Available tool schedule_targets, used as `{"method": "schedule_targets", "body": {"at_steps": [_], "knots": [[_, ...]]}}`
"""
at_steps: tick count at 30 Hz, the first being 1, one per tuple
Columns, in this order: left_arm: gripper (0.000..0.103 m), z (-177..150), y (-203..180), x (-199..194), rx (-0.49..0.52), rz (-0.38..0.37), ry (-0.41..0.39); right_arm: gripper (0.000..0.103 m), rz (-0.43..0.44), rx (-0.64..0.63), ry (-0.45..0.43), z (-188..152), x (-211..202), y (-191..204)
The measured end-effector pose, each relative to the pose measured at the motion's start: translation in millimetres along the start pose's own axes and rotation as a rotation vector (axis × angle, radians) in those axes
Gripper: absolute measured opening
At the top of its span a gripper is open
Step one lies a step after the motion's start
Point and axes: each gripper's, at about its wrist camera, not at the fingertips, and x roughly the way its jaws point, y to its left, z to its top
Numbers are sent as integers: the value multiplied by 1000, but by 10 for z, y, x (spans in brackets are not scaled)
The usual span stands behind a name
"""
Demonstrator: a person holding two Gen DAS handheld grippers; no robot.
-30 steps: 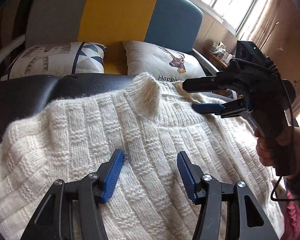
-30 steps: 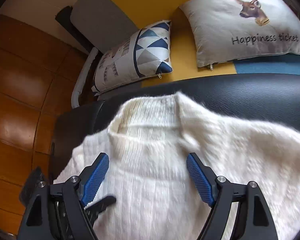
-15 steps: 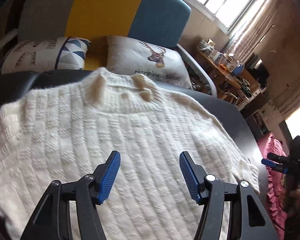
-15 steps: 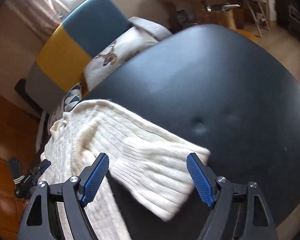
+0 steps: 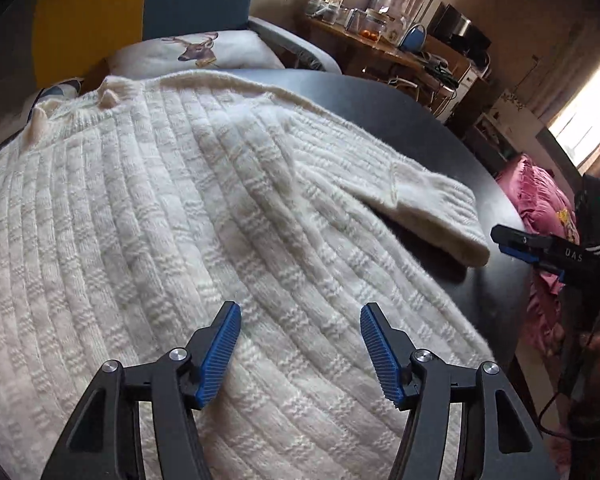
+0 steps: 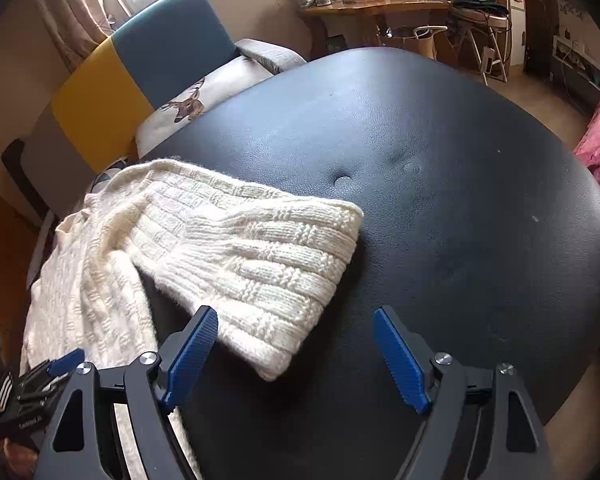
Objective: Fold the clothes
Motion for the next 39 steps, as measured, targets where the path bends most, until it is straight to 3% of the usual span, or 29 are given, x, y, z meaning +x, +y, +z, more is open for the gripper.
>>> {"method": "schedule_targets", "body": {"at_steps": [4,7,10,12,14,20,22,24,27,30,34,39], "knots": [[63,-100,-2,9,34,17,-21,83,-125,-111,-4,-21,175,156],[66,-143,-72,20,83,47,-36,73,-149,-161,-22,-62,186,207],[69,-161,-146,12,128,55,-43,49,-178,-171,-30,-12,150,199],[69,-156,-192,-11,153,40,-42,43,-268,-215,-43,65,123,208],[69,-152,-239,-34,179,25,-41,43,-328,-231,-39,148,109,147],[69,-168,-331,-2,248,-8,6,43,-324,-139,-14,344,10,-244],[70,-159,-340,-4,259,-19,18,43,-257,-78,-27,388,-156,-389],[69,-84,-316,-65,239,-61,18,45,-102,-16,-88,389,-440,-486],[69,75,-240,-188,185,-116,-2,48,-118,-100,-177,289,-754,-334],[70,180,-181,-185,138,-126,-6,49,-198,-298,-209,106,-764,5],[70,169,-101,-22,80,-131,39,49,-280,-495,-162,-94,-427,285],[70,23,-87,35,75,-124,44,49,-293,-571,-111,-138,13,408]]}}
